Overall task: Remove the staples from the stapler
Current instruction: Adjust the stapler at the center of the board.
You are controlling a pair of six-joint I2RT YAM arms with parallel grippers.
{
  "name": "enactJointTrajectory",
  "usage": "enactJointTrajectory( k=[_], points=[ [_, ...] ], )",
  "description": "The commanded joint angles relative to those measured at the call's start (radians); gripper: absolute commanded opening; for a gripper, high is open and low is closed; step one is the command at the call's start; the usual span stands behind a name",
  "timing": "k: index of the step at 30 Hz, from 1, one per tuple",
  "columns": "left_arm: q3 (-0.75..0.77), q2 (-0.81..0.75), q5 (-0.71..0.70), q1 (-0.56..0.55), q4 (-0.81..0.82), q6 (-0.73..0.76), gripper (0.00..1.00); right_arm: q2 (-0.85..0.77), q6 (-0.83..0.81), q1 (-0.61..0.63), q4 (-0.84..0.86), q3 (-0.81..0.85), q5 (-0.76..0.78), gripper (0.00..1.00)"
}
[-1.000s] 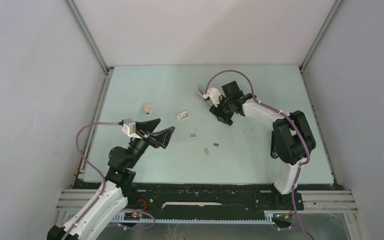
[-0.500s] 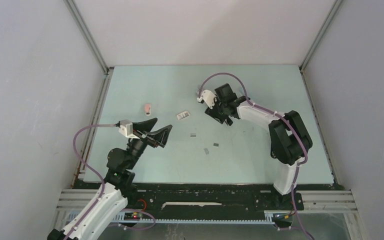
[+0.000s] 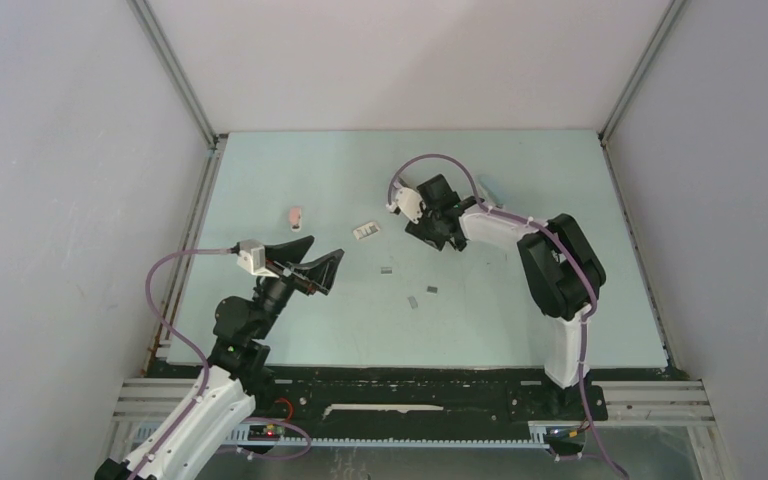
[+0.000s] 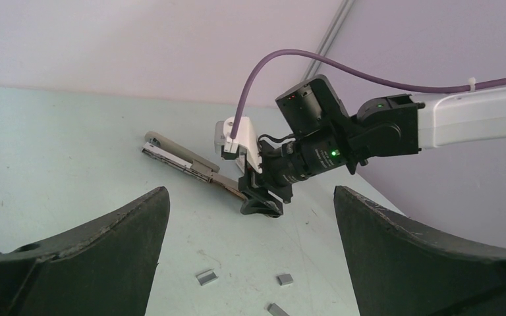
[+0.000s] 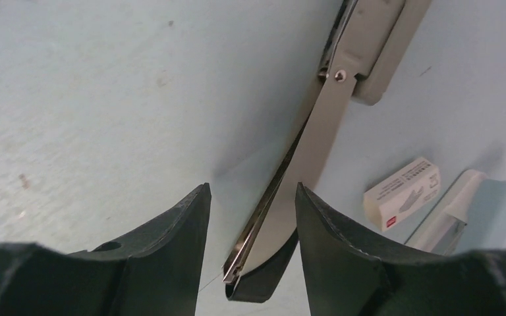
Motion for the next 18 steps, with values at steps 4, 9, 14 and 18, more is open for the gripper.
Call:
enactJointTrajectory(
  k=[4,9,14,18],
  points=[
    [-0.025,-0.007,-0.016,0.005,0.012,0.012,1.0,0.061,-0.017,0.006,0.026,0.087,0.102,0.58],
    [-0.024,-0.006,-0.018,0.005,0.012,0.014,1.0,0.049,-0.015,0.005,0.032,0.087,0.096,0.57],
    [-0.024,-0.006,-0.016,0.005,0.01,0.014,1.0,0.045,-0.013,-0.012,0.036,0.097,0.093,0.57],
    [-0.024,-0.008,-0.016,0.005,0.011,0.012,1.0,0.05,-0.015,-0.021,0.032,0.106,0.093,0.55]
  ],
)
